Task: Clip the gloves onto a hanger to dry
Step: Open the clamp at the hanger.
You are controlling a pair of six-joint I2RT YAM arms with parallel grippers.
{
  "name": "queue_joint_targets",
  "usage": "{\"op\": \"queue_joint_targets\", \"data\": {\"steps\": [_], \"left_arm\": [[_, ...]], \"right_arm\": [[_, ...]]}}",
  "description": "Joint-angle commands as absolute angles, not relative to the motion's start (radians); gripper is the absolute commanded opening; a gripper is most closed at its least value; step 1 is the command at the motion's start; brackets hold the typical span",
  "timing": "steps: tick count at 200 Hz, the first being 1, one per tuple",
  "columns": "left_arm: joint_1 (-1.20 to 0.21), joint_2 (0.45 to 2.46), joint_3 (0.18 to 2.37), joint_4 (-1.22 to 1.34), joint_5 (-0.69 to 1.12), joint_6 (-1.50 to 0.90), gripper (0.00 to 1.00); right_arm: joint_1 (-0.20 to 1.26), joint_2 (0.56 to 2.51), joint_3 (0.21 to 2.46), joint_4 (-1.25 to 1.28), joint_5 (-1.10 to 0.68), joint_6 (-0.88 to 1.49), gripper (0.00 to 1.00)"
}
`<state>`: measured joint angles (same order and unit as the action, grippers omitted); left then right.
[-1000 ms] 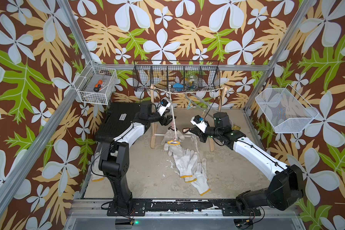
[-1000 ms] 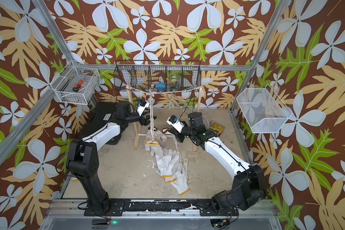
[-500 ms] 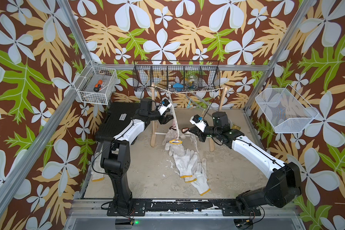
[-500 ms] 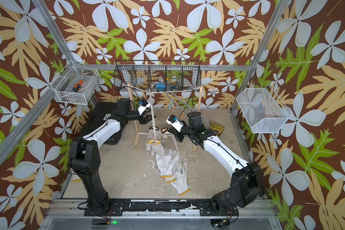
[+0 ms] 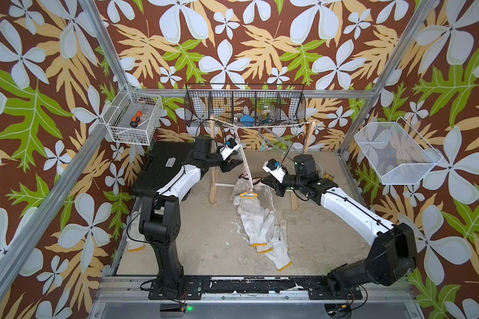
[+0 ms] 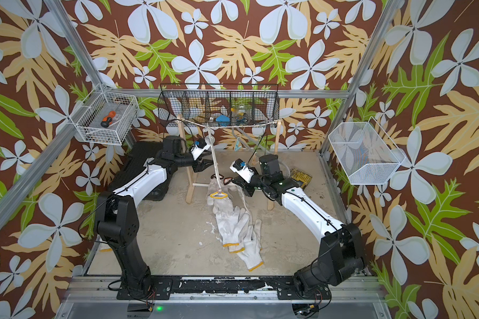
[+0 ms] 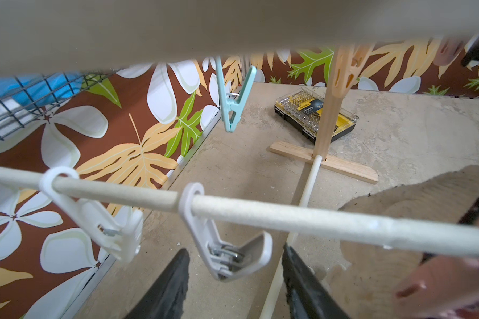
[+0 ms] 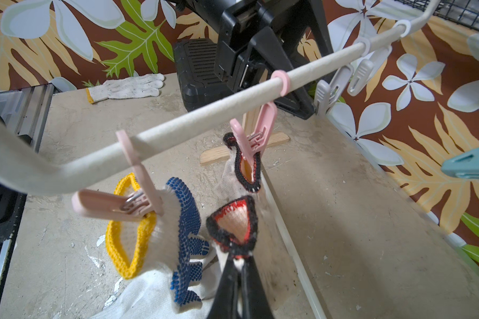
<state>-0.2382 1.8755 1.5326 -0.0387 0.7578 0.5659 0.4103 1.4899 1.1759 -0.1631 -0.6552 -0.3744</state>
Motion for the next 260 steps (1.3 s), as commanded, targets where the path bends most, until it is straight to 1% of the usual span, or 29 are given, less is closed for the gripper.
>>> {"op": "queue_joint_targets", "data": {"steps": [1, 16, 34, 47, 107, 126, 149, 176, 207, 221, 241, 260], "left_arm": [[-0.24, 1.874, 1.551, -0.034, 0.719, 0.588, 0.59], [-0.24, 1.88, 1.563, -0.028, 0.707, 0.586, 0.6], [-0.24, 1.886, 1.569, -0.02, 0.703, 0.586, 0.64], [-0.24, 1.892, 1.573, -0.014, 0.707, 0.583, 0.64], [-0.242, 1.911, 1.586, 0.022, 0.743, 0.544, 0.58], [-0.243, 1.917, 1.597, 0.031, 0.755, 0.529, 0.53], [-0.244, 1.922, 1.592, 0.03, 0.752, 0.531, 0.51], [-0.243, 1.923, 1.585, 0.031, 0.743, 0.533, 0.46], [-0.244, 1.922, 1.583, 0.026, 0.737, 0.532, 0.36], [-0.244, 1.919, 1.578, 0.026, 0.733, 0.534, 0.34], [-0.243, 1.916, 1.575, 0.025, 0.736, 0.532, 0.25], [-0.244, 1.914, 1.573, 0.025, 0.741, 0.527, 0.23]], "right_arm": [[0.41, 1.488, 1.177, -0.151, -0.666, -0.373, 0.0], [0.409, 1.487, 1.178, -0.15, -0.667, -0.373, 0.0], [0.409, 1.485, 1.178, -0.153, -0.667, -0.372, 0.0], [0.41, 1.483, 1.177, -0.156, -0.666, -0.372, 0.0], [0.41, 1.487, 1.177, -0.157, -0.669, -0.37, 0.0], [0.409, 1.489, 1.177, -0.156, -0.67, -0.368, 0.0], [0.411, 1.492, 1.179, -0.156, -0.669, -0.369, 0.0], [0.411, 1.493, 1.183, -0.158, -0.669, -0.368, 0.0], [0.41, 1.494, 1.187, -0.159, -0.669, -0.369, 0.0], [0.409, 1.495, 1.187, -0.159, -0.666, -0.369, 0.0], [0.41, 1.495, 1.189, -0.16, -0.657, -0.369, 0.0], [0.409, 1.5, 1.194, -0.157, -0.646, -0.365, 0.0]]}}
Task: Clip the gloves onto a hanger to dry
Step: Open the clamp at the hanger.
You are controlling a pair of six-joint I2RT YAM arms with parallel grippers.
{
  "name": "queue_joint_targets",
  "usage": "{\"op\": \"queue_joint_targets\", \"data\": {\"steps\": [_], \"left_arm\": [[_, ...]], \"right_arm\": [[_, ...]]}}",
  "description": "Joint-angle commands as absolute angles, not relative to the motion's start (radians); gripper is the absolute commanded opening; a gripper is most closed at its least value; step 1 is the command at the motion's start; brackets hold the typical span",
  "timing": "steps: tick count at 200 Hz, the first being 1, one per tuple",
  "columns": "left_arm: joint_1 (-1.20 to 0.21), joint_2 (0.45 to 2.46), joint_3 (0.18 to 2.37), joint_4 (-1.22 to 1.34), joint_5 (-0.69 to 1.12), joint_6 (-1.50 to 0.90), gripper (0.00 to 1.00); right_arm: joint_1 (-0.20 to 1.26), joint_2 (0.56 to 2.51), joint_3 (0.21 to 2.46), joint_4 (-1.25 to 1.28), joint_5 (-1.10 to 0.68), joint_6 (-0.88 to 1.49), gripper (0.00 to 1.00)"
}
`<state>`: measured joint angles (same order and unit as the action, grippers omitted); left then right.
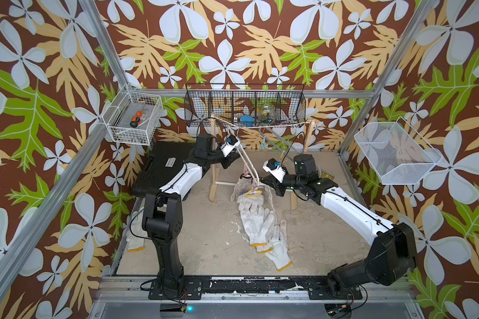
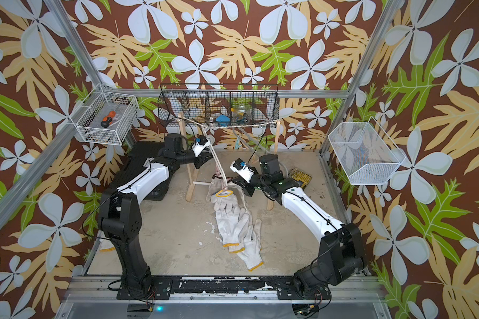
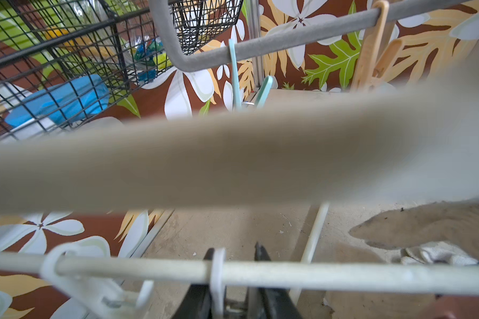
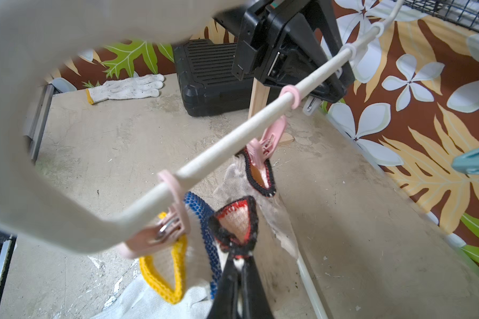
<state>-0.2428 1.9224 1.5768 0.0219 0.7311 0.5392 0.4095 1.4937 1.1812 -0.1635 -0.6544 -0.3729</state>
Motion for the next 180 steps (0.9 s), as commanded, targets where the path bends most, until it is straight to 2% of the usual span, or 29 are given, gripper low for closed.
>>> {"op": "queue_joint_targets", "data": {"steps": [1, 83, 141, 180], "left_arm": [[-0.244, 1.914, 1.573, 0.025, 0.741, 0.526, 0.23], [-0.241, 1.887, 1.524, 0.111, 0.859, 0.397, 0.24], [-0.242, 1.867, 1.463, 0.221, 0.976, 0.266, 0.24], [-0.242, 1.868, 1.446, 0.264, 1.007, 0.219, 0.24]], "right_arm": [[0.409, 1.501, 1.194, -0.158, -0.646, -0.365, 0.0], [0.4, 1.6, 1.287, -0.163, -0.511, -0.336, 0.0], [0.399, 1.692, 1.331, -0.118, -0.564, -0.313, 0.0], [0.4, 1.756, 1.382, -0.08, -0.701, -0.282, 0.0]]}}
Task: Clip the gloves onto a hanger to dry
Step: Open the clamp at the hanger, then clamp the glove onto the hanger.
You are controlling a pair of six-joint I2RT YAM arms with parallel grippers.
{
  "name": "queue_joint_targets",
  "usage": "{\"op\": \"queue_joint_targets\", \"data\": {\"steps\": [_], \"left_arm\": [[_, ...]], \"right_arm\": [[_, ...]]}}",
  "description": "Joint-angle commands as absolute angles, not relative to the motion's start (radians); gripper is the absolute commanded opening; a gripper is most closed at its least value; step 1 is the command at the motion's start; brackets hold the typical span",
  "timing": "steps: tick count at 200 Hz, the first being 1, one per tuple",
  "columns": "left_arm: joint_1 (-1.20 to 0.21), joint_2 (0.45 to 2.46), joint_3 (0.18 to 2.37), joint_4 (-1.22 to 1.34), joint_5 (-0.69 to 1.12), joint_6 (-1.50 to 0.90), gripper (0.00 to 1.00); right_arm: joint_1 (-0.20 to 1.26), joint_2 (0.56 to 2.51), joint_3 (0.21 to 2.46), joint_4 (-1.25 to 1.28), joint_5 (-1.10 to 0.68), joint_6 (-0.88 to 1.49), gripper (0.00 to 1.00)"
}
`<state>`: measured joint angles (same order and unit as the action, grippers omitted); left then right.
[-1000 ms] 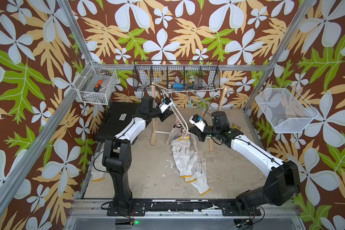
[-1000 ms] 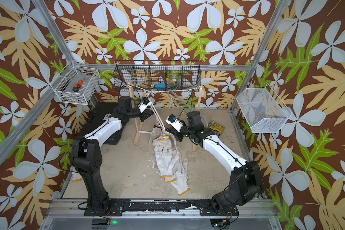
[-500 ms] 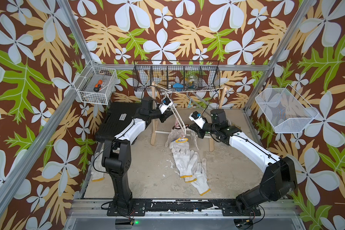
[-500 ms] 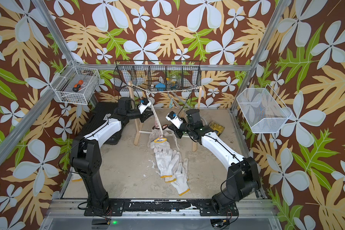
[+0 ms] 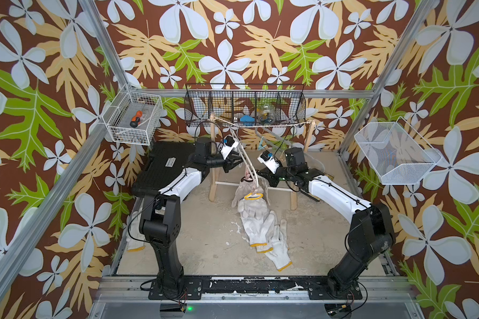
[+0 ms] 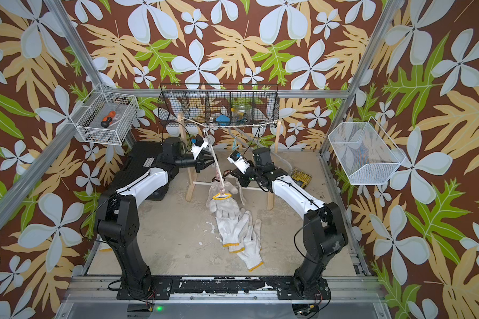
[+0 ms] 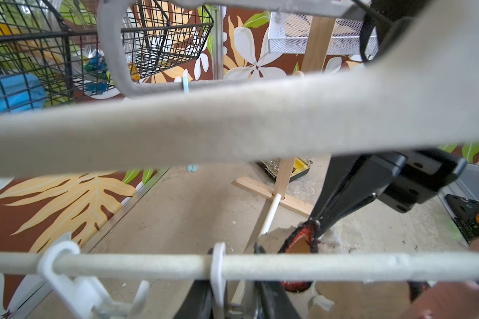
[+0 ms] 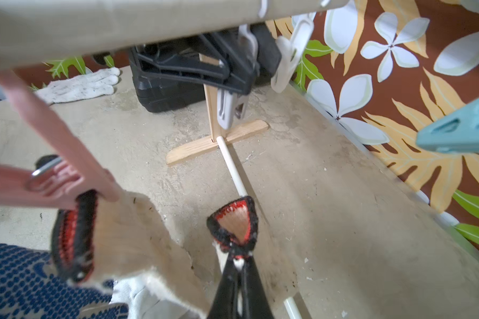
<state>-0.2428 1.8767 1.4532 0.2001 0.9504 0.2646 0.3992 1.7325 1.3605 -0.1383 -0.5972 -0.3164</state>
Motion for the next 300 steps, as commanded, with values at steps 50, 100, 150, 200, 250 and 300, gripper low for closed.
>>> {"op": "queue_joint_targets", "data": {"steps": [50, 100, 150, 200, 250, 300], "left_arm": [[-0.242, 1.875, 1.439, 0.283, 1.035, 0.196, 0.24], [-0.242, 1.871, 1.426, 0.306, 1.043, 0.177, 0.24], [-0.241, 1.873, 1.4, 0.364, 1.065, 0.137, 0.22], [-0.239, 1.872, 1.388, 0.378, 1.065, 0.128, 0.22], [-0.24, 1.875, 1.387, 0.379, 1.08, 0.124, 0.21], [-0.238, 1.876, 1.387, 0.382, 1.094, 0.117, 0.22]], "right_arm": [[0.422, 1.826, 1.441, -0.074, -0.755, -0.265, 0.0], [0.43, 1.868, 1.46, 0.0, -0.805, -0.234, 0.0], [0.435, 1.899, 1.491, 0.009, -0.828, -0.208, 0.0], [0.436, 1.891, 1.477, 0.028, -0.86, -0.222, 0.0], [0.436, 1.893, 1.481, 0.045, -0.832, -0.221, 0.0], [0.427, 1.9, 1.49, 0.074, -0.852, -0.196, 0.0]]}}
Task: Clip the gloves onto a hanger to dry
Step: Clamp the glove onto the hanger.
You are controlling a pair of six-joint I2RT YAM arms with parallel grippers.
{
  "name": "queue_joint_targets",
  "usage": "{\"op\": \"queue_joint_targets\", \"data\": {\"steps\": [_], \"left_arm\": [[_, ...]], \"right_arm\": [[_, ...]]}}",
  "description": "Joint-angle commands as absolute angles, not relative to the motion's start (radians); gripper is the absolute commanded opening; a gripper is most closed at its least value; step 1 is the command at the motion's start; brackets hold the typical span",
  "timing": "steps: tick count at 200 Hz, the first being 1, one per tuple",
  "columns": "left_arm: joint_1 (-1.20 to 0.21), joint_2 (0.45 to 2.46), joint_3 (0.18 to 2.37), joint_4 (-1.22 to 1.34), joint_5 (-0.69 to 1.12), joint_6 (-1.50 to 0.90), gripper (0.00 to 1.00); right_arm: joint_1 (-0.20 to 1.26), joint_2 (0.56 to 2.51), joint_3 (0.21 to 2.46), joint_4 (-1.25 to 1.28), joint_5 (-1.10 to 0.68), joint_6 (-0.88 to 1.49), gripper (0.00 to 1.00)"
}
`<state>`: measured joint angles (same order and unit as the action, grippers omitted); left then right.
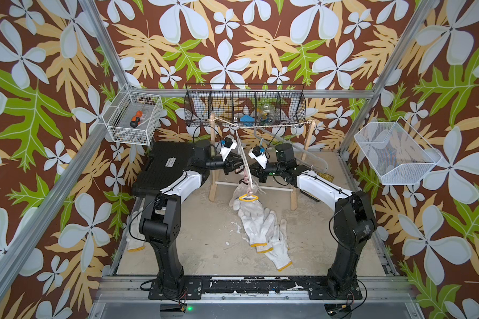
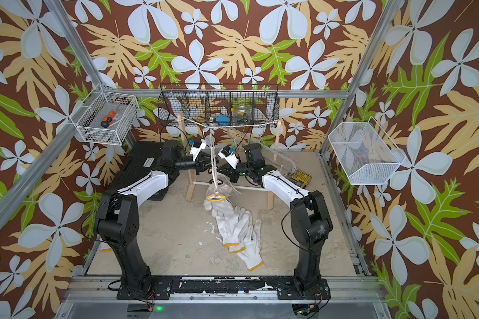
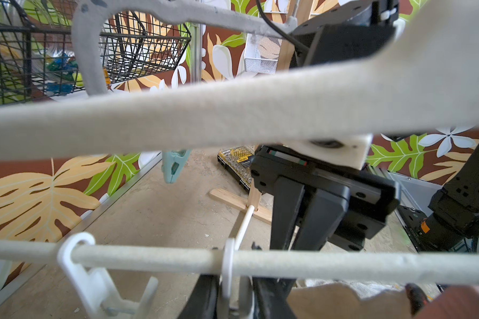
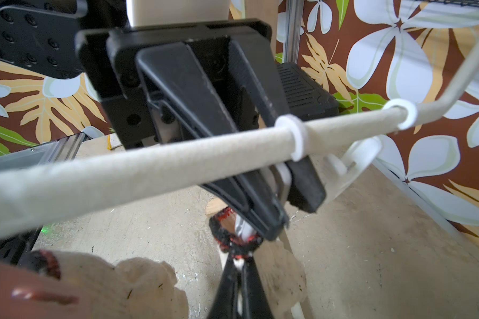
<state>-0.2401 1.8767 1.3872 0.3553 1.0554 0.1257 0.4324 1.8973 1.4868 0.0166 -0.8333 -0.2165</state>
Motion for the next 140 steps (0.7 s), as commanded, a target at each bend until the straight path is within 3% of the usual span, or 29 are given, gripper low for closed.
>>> {"op": "queue_joint_targets", "data": {"steps": [1, 110, 140], "left_arm": [[-0.238, 1.876, 1.387, 0.382, 1.095, 0.117, 0.22], [-0.237, 1.884, 1.384, 0.381, 1.123, 0.103, 0.22], [-0.234, 1.882, 1.379, 0.383, 1.109, 0.103, 0.31]], "right_arm": [[0.427, 1.899, 1.489, 0.076, -0.855, -0.195, 0.0], [0.415, 1.911, 1.468, 0.171, -0.907, -0.152, 0.0], [0.416, 1.913, 1.462, 0.169, -0.911, -0.149, 0.0]]}}
